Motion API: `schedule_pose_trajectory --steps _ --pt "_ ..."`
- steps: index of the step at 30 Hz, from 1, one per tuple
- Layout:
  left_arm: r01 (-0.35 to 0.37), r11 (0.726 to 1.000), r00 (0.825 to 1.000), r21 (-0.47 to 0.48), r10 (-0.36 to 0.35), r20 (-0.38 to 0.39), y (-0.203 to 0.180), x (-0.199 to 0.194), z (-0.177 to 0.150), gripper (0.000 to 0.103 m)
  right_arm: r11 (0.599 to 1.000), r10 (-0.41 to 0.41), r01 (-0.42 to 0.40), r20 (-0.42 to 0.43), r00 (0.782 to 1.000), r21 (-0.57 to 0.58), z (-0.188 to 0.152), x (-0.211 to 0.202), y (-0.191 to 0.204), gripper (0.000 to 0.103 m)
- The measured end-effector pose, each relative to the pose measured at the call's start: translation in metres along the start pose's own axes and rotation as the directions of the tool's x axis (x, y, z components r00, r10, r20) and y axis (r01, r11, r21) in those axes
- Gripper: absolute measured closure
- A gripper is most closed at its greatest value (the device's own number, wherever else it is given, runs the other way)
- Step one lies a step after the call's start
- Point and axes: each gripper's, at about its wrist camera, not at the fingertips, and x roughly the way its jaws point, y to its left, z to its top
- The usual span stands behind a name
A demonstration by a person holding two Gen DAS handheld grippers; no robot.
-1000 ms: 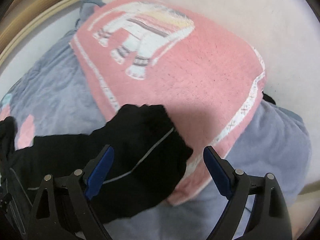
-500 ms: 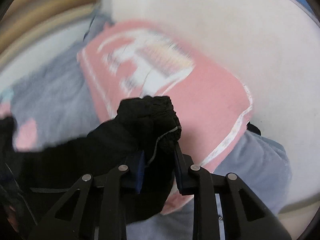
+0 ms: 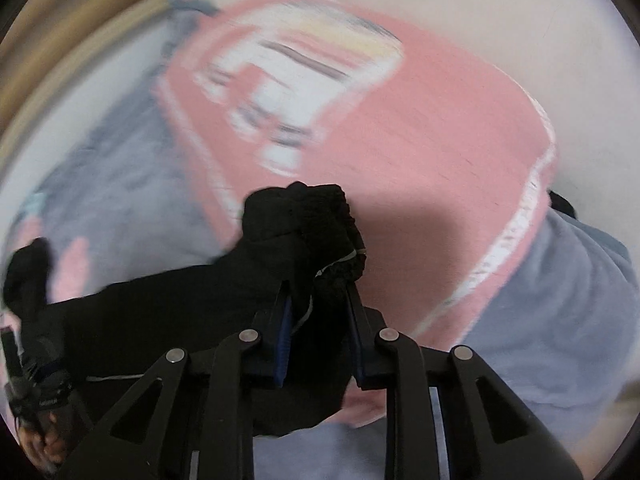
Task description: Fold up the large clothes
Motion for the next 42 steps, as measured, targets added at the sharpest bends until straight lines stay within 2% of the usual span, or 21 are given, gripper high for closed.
schedule_pose_trajectory --steps 2,7,11,13,16,17,18,21,23,25,26,28,31,33,37,39,42 --pt "0.002 1.000 0.999 -0.007 -0.002 0.044 0.009 -0.028 -0.008 0.001 0.999 0.036 -0.036 0.004 0.999 -0.015 -0.004 -0.007 0.016 0.077" --pt "-0.035 0.998 0.992 -0.045 0.040 0.121 0.039 -0.087 -0.040 0.001 0.990 0.097 -0.095 0.012 0.995 -0.106 -0.021 -0.023 0.088 0.079" --pt "-0.053 0.991 0.986 -0.120 0.070 0.148 0.072 -0.115 -0.067 0.001 0.964 0.155 -0.154 -0.012 0.988 -0.218 -0.049 -0.033 0.164 0.080" --pt "-0.071 0.986 0.983 -0.148 0.095 0.159 0.085 -0.127 -0.080 0.001 0.942 0.189 -0.191 -0.032 0.981 -0.275 -0.060 -0.035 0.196 0.085" --pt "-0.099 0.976 0.975 -0.192 0.134 0.178 0.104 -0.143 -0.102 0.001 0.919 0.199 -0.208 -0.061 0.978 -0.336 -0.078 -0.034 0.244 0.085" --pt "-0.104 0.972 0.973 -0.210 0.143 0.182 0.122 -0.149 -0.109 0.001 0.913 0.187 -0.202 -0.076 0.979 -0.355 -0.083 -0.031 0.259 0.085" --pt "-0.110 0.968 0.971 -0.226 0.153 0.184 0.129 -0.154 -0.116 0.001 0.909 0.183 -0.203 -0.088 0.979 -0.363 -0.086 -0.028 0.265 0.081" --pt "-0.126 0.953 0.967 -0.275 0.180 0.182 0.152 -0.166 -0.132 0.001 0.900 0.172 -0.194 -0.091 0.981 -0.391 -0.089 -0.026 0.272 0.080" --pt "-0.130 0.946 0.966 -0.297 0.188 0.177 0.163 -0.168 -0.141 0.001 0.893 0.150 -0.185 -0.116 0.982 -0.411 -0.092 -0.023 0.273 0.076" --pt "-0.137 0.940 0.965 -0.311 0.198 0.172 0.170 -0.168 -0.149 0.001 0.892 0.131 -0.179 -0.142 0.981 -0.416 -0.092 -0.018 0.270 0.061" --pt "-0.140 0.937 0.965 -0.319 0.201 0.166 0.173 -0.168 -0.153 0.001 0.894 0.128 -0.176 -0.142 0.982 -0.411 -0.093 -0.018 0.265 0.058" --pt "-0.146 0.933 0.966 -0.330 0.206 0.154 0.180 -0.164 -0.158 0.001 0.901 0.126 -0.173 -0.142 0.982 -0.398 -0.094 -0.021 0.254 0.044" --pt "-0.142 0.930 0.970 -0.340 0.199 0.140 0.184 -0.160 -0.162 0.001 0.910 0.121 -0.175 -0.164 0.979 -0.375 -0.102 -0.017 0.232 0.030" --pt "-0.139 0.929 0.973 -0.344 0.192 0.125 0.186 -0.154 -0.162 0.001 0.911 0.102 -0.176 -0.210 0.972 -0.373 -0.115 -0.006 0.224 0.030" --pt "-0.144 0.929 0.976 -0.340 0.190 0.105 0.184 -0.146 -0.158 0.001 0.918 0.087 -0.172 -0.241 0.967 -0.358 -0.133 0.018 0.229 0.030" --pt "-0.143 0.931 0.977 -0.336 0.188 0.104 0.181 -0.144 -0.154 0.001 0.920 0.031 -0.109 -0.208 0.978 -0.377 -0.136 0.038 0.241 0.030" --pt "-0.139 0.933 0.978 -0.331 0.183 0.105 0.178 -0.143 -0.151 0.001 0.920 -0.037 -0.059 -0.236 0.971 -0.387 -0.136 0.075 0.251 0.030"
